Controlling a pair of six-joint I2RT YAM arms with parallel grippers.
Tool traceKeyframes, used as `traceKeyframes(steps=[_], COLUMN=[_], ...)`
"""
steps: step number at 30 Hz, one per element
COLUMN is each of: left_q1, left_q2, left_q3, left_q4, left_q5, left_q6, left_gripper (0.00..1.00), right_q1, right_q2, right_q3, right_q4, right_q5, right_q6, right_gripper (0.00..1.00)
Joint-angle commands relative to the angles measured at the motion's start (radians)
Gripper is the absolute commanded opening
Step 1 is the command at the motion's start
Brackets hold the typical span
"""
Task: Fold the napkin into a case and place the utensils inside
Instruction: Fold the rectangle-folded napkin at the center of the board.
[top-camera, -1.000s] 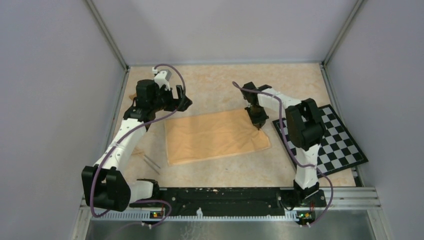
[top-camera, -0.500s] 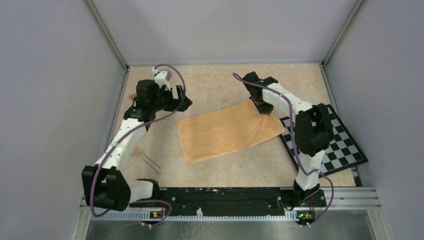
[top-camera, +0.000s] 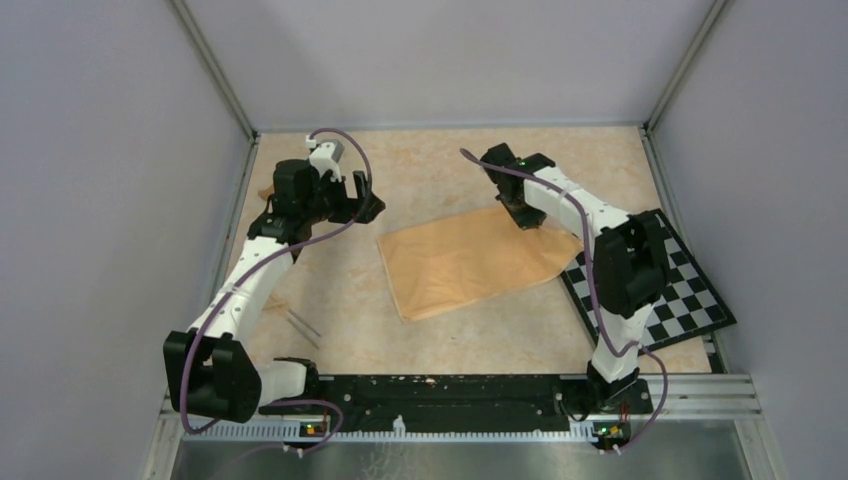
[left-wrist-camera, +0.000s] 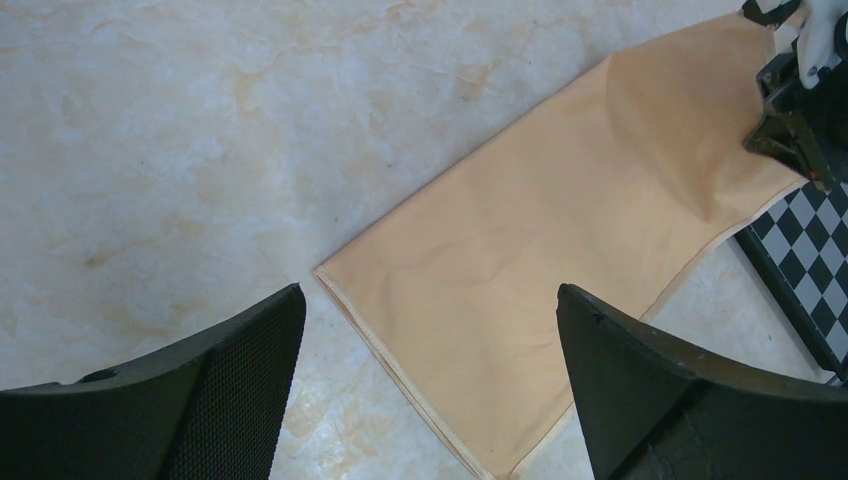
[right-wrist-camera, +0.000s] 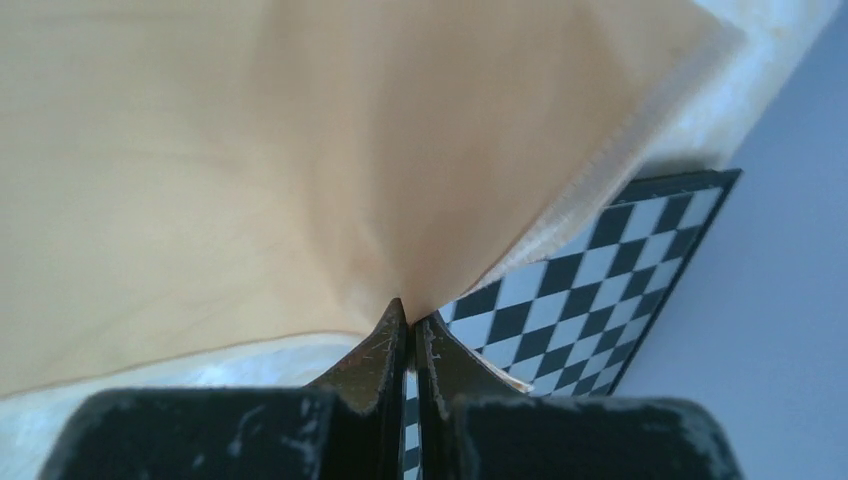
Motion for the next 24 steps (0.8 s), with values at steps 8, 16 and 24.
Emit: traceKeyframes(steps=[8, 16, 24], left_q1=[-0.003, 0.000, 0.004], left_q2=[-0.043, -0.044, -0.056], left_q3=[-0.014, -0.014, -0.019], left_q4=[0.049, 0.047, 0.050], left_q5=[-0.028, -0.039, -0.054], left_q6=[0.020, 0.020, 0.018], left_gripper=[0.99, 0.99, 0.99], right_q1=[0.186, 0.247, 0.321], right_q2=[0.075, 0.093, 0.158], right_q3=[0.209, 0.253, 0.348], right_q4=[-0.133, -0.050, -0.053], right_q5=[-0.387, -0.624, -0.691], right_q6=[0.248, 0.338, 0.354], right_gripper=[0.00, 0.00, 0.00])
